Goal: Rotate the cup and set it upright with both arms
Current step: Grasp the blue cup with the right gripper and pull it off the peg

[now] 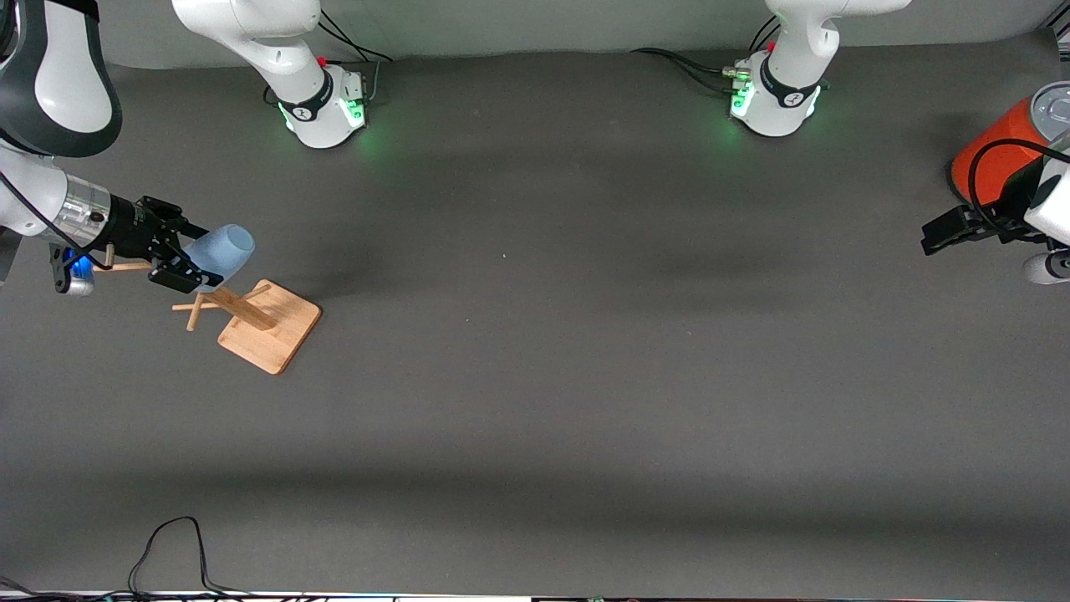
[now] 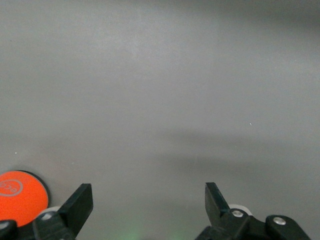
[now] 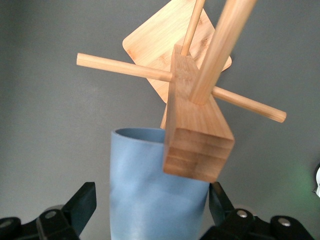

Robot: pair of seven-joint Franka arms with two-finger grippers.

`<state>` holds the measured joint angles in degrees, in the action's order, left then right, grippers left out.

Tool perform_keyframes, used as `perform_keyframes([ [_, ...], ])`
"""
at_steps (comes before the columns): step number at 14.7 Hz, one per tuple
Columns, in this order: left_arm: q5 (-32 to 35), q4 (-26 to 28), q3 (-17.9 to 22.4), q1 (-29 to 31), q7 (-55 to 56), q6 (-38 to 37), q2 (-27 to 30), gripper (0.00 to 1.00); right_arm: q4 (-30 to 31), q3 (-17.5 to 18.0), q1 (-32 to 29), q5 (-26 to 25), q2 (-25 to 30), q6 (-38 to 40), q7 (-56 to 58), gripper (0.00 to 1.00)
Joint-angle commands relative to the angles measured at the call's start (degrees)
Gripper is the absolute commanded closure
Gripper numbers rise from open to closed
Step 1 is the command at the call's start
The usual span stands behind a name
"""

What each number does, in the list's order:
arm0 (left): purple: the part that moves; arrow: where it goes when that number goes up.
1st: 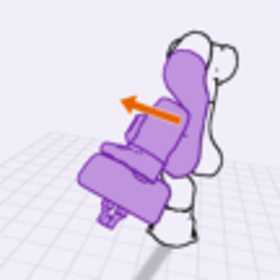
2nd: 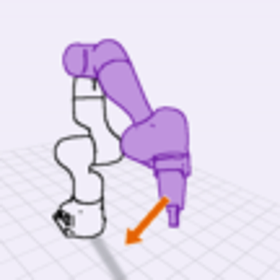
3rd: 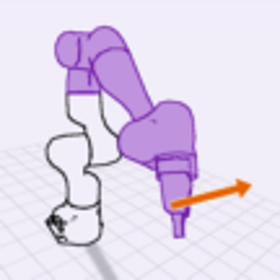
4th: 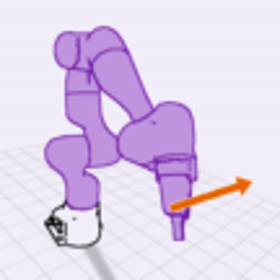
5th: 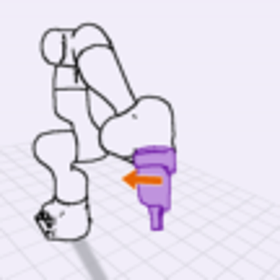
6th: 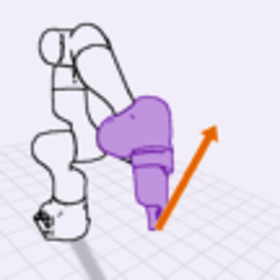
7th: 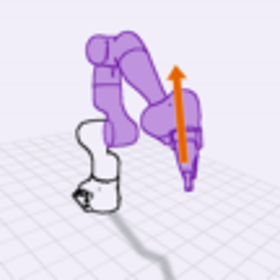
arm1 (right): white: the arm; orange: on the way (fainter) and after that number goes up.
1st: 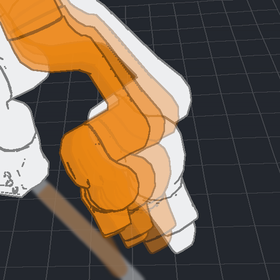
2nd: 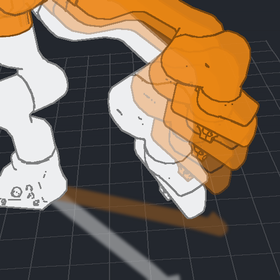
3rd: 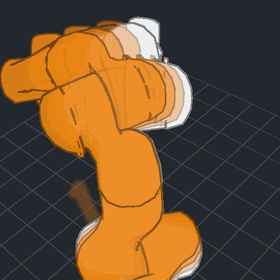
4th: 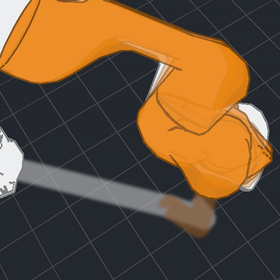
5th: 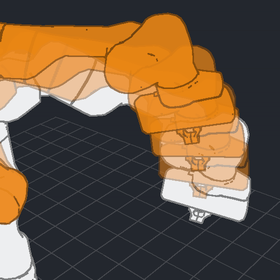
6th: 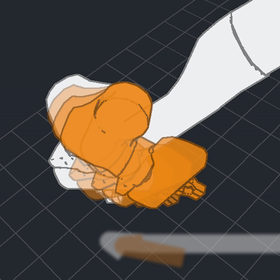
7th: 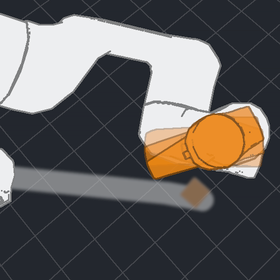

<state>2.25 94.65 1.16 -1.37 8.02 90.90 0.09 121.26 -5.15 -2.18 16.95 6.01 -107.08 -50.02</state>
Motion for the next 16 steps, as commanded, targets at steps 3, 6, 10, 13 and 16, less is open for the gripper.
perform_keyframes([
  [3, 0.83, 0.36, -0.02, -0.12, -0.72, -0.11, 0.35, 0.0, 1.25, 0.14, -0.11, 1.94, 0.49, -1.56, -1.13, 0.0],
  [6, 0.83, 0.27, -0.02, -0.12, -0.72, -0.2, 0.35, 0.0, 1.17, 0.14, -0.11, 1.95, 0.23, -1.64, -1.13, 0.14],
  [10, 0.83, 0.27, -0.02, -0.12, -0.72, -0.11, 0.26, 0.0, 0.64, 0.14, -0.11, 2.03, 0.4, -0.86, -1.48, 0.19],
  [13, 0.83, 0.27, -0.02, -0.12, -0.72, -0.11, 0.26, 0.0, -0.49, 0.49, -0.02, 2.03, 1.02, 0.54, -3.14, 0.19],
  [16, 0.83, 0.27, -0.02, -0.12, -0.72, -0.2, 0.26, 0.0, -4.53, 0.58, 0.16, 3.08, 1.02, 5.63, -3.24, 0.19],
])
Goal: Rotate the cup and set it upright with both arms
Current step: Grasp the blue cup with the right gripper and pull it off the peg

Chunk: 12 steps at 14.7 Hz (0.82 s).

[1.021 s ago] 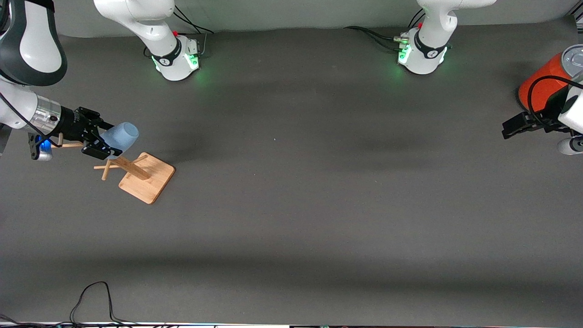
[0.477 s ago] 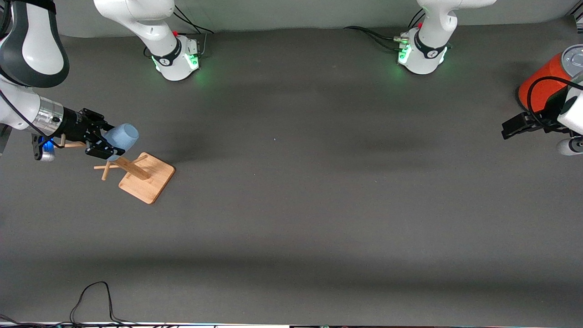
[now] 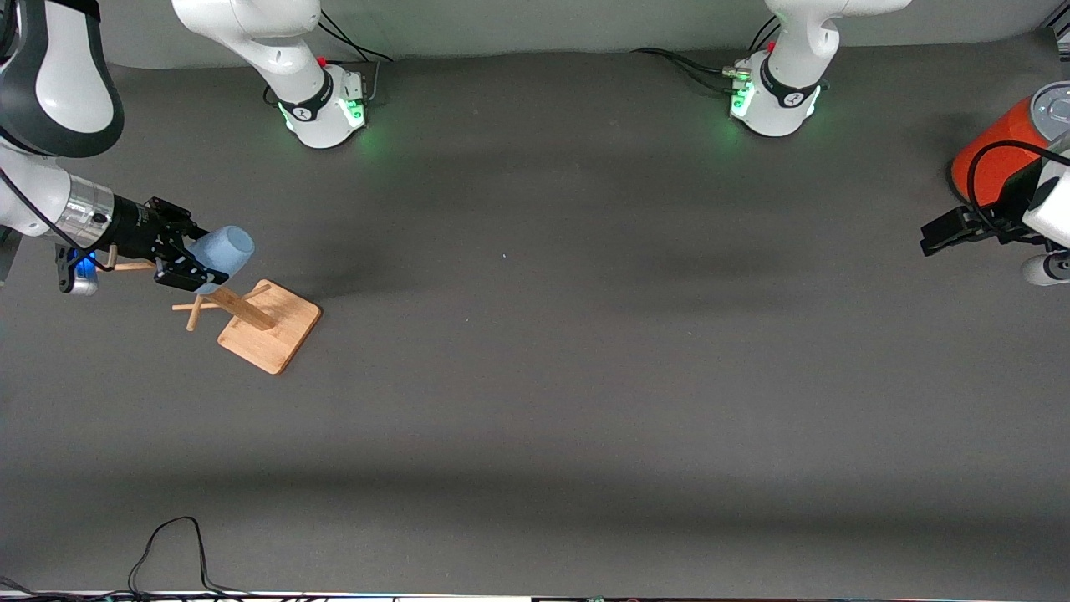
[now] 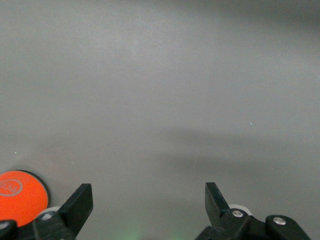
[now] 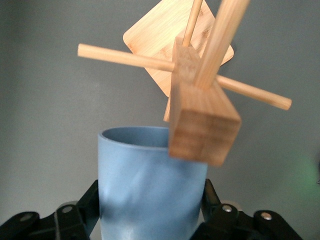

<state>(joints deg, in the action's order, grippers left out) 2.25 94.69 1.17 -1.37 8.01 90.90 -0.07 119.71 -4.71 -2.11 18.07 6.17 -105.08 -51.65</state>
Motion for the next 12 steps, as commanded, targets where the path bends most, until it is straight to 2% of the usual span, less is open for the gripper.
perform_keyframes([
  [1, 0.82, 0.23, -0.02, -0.12, -0.71, -0.2, 0.42, 0.0, -4.13, 0.06, 0.08, 3.62, 0.86, 5.13, -1.61, 0.19],
  [5, 0.82, 0.23, -0.02, -0.21, -0.71, -0.2, 0.42, 0.0, -7.56, 0.49, 0.43, 6.27, 1.21, 7.78, -4.59, 0.19],
  [6, 0.82, 0.23, -0.02, -0.12, -0.71, -0.2, 0.42, 0.0, -8.17, 1.54, 0.44, 7.15, 1.3, 7.78, -6.07, 0.19],
  [8, 0.82, 0.23, -0.02, -0.21, -0.71, -0.2, 0.42, 0.0, -10.45, 4.87, 0.44, 7.86, 0.69, 7.35, -10.72, 0.19],
  [12, 0.82, 0.23, -0.02, -0.21, -0.71, -0.2, 0.33, 0.0, -15.9, 14.62, 0.52, 7.68, -1.77, 4.89, -22.84, 0.19],
])
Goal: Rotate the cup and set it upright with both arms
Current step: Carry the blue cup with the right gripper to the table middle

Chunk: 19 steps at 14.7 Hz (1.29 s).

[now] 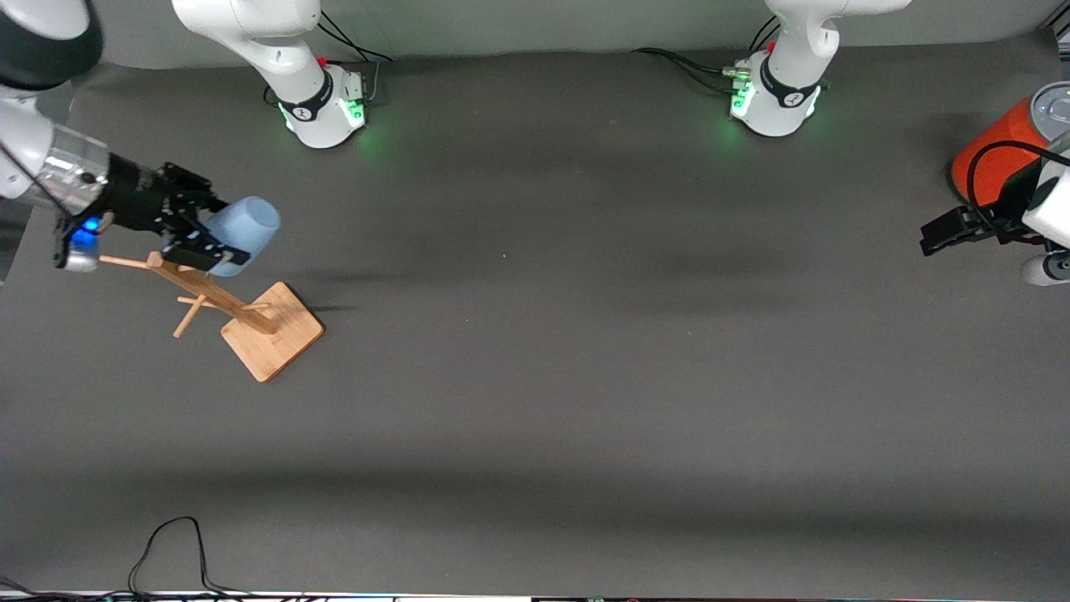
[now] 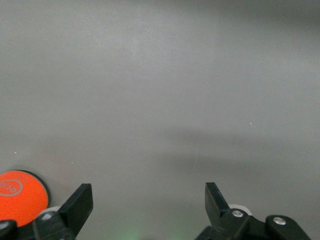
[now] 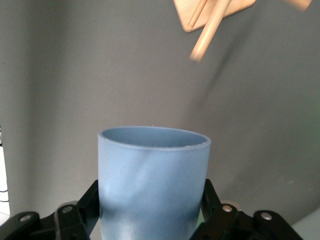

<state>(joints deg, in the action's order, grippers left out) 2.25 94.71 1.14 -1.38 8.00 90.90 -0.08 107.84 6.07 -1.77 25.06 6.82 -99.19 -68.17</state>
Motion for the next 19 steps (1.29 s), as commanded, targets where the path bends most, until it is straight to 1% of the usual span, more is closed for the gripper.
perform_keyframes([
  [1, 0.82, 0.21, 0.0, -0.21, -0.71, -0.2, 0.25, 0.0, -5.17, 6.56, 0.19, 0.09, -3.47, -2.22, -9.58, 0.19],
  [3, 0.82, 0.21, 0.0, -0.21, -0.71, -0.2, 0.25, 0.0, -5.8, 11.66, 0.27, -0.88, -5.32, -6.69, -15.65, 0.19],
  [4, 0.82, 0.21, 0.0, -0.21, -0.71, -0.2, 0.25, 0.0, -5.8, 14.29, 0.27, -2.72, -6.37, -8.8, -17.85, 0.19],
  [8, 0.82, 0.21, 0.0, -0.12, -0.71, -0.11, -0.01, 0.0, -5.8, 24.84, 0.54, -12.38, -12.17, -16.45, -28.39, 0.19],
  [10, 0.82, 0.22, 0.0, -0.12, -0.71, -0.11, -0.1, 0.0, -5.8, 28.63, 1.84, -18.78, -15.68, -19.8, -35.33, 0.19],
  [12, 0.82, 0.3, 0.0, -0.12, -0.71, -0.11, -0.1, 0.0, -5.8, 29.08, 5.79, -26.34, -20.16, -22.78, -42.97, 0.19],
  [16, 0.82, 0.21, 0.0, -0.12, -0.71, -0.11, -0.28, 0.0, -5.89, 28.91, 13.87, -37.77, -28.68, -28.33, -56.95, 0.19],
  [19, 0.82, 0.21, 0.0, -0.12, -0.71, -0.11, -0.28, 0.0, -8.69, 28.64, 18.98, -48.58, -36.76, -29.48, -70.39, 0.19],
])
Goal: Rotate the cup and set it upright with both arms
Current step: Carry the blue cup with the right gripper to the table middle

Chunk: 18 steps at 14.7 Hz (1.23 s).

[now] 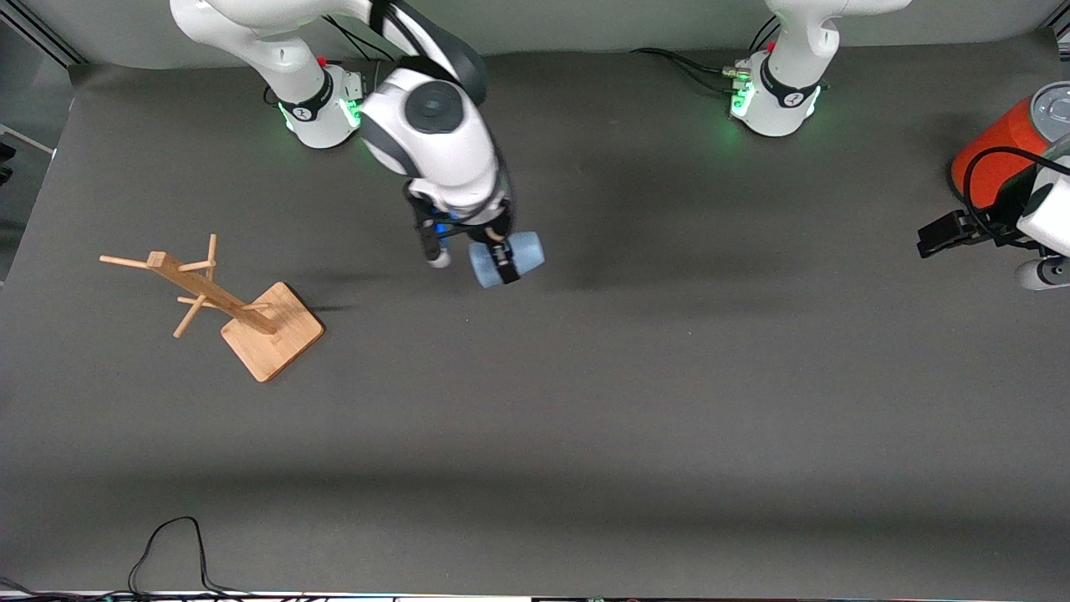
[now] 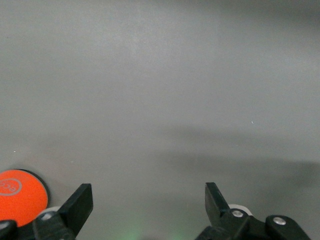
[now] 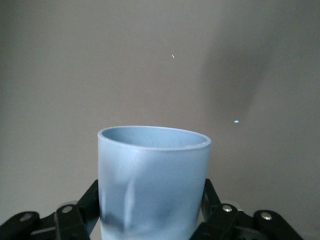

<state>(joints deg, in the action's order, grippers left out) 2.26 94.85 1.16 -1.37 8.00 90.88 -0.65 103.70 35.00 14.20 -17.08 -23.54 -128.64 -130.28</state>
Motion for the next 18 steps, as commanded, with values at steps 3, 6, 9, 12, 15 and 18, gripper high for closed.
perform_keyframes([
  [3, 0.81, 0.07, -0.02, -0.12, -0.7, -0.09, 0.21, 0.0, -5.97, -0.37, 8.02, -16.55, -13.18, -0.03, -18.93, 0.18],
  [6, 0.81, 0.07, -0.02, -0.03, -0.7, 0.0, -0.31, 0.0, -6.75, -0.37, 11.45, -22.89, -17.41, 0.05, -24.74, 0.18],
  [9, 0.81, 0.07, -0.02, -0.03, -0.7, 0.26, -0.58, 0.0, -6.93, -0.55, 13.13, -22.99, -19.26, 0.05, -25.46, 0.15],
  [12, 0.81, 0.07, -0.02, -0.12, -0.7, 0.35, -0.58, 0.0, -8.25, -0.64, 13.66, -23.6, -20.67, -0.03, -26.51, 0.15],
  [15, 0.81, 0.07, -0.02, -0.12, -0.7, 0.26, -0.58, 0.0, -9.13, -0.64, 13.66, -24.4, -21.37, 0.05, -26.6, 0.12],
  [18, 0.81, 0.07, -0.02, -0.12, -0.7, 0.09, -0.58, 0.0, -10.62, -0.55, 13.57, -24.4, -21.02, 1.89, -26.43, 0.0],
])
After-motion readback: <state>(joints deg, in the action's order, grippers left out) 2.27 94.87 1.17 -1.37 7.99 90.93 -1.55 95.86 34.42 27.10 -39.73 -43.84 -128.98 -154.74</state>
